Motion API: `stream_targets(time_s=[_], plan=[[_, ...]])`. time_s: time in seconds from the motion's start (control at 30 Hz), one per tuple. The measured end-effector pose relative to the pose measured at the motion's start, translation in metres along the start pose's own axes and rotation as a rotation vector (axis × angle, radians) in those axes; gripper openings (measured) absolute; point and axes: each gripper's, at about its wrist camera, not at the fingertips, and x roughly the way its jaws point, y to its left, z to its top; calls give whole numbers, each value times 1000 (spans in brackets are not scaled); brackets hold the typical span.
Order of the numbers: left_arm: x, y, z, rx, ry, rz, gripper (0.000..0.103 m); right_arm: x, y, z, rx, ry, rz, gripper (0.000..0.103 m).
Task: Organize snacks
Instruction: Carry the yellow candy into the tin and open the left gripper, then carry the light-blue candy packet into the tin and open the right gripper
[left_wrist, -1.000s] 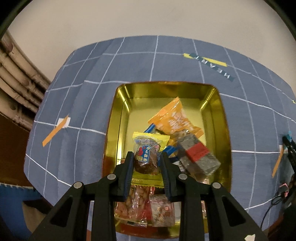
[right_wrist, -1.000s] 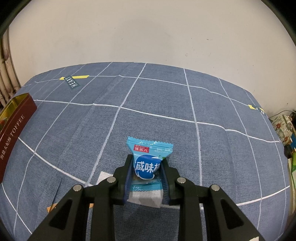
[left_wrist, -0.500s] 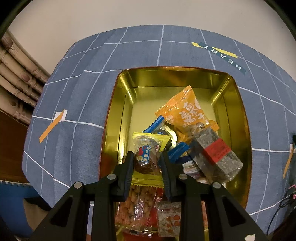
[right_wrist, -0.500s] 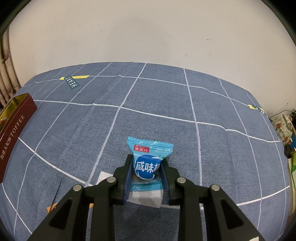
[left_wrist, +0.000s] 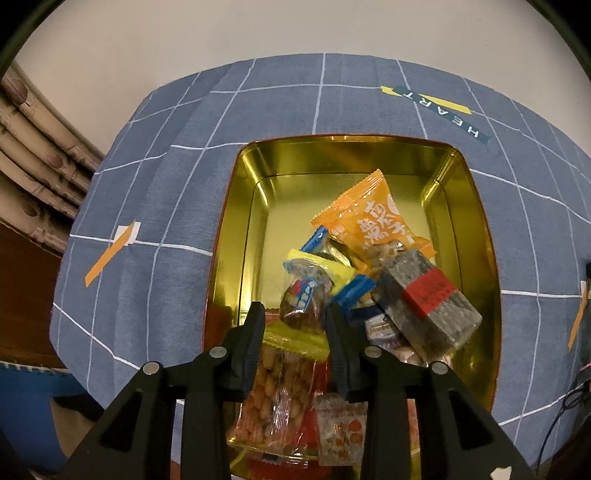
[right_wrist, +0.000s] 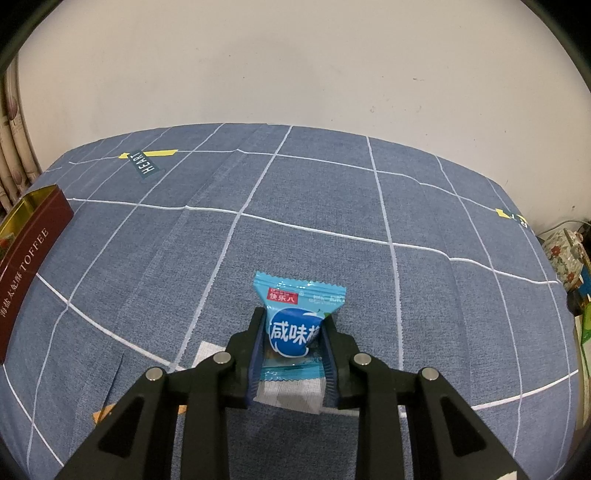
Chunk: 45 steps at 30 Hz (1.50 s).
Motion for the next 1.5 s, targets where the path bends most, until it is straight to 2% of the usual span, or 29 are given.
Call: stream_targets(time_s=[0.33,0.43,0.6,0.73,0.93,1.07,1.3,1.5], plan=[[-31,5,-12,-1,-75,7,48,0,-1,0,1,0,2,28],[-41,12,-19,-25,-104,12,55,0,0,0,-6,-1,-7,28],[-50,25,-32,-69,-130,19,57,0,4,1,16,1,-30,28],[-54,39,-44,-121,-150,21,67,0,6,2,36,15,-48,27],[-51,47,-61,-158,-155,34,67,-3,14,3,35,44,-77,27],[-50,53,-69,-176,-154,24,67,-14,24,7,33,31,-79,27],[-51,62,-76,-209,-171,10,69,-44,71,29,3,-16,20,27],[-46,68,-81,-237,-145,-24,69,-60,142,45,-58,-16,160,27]])
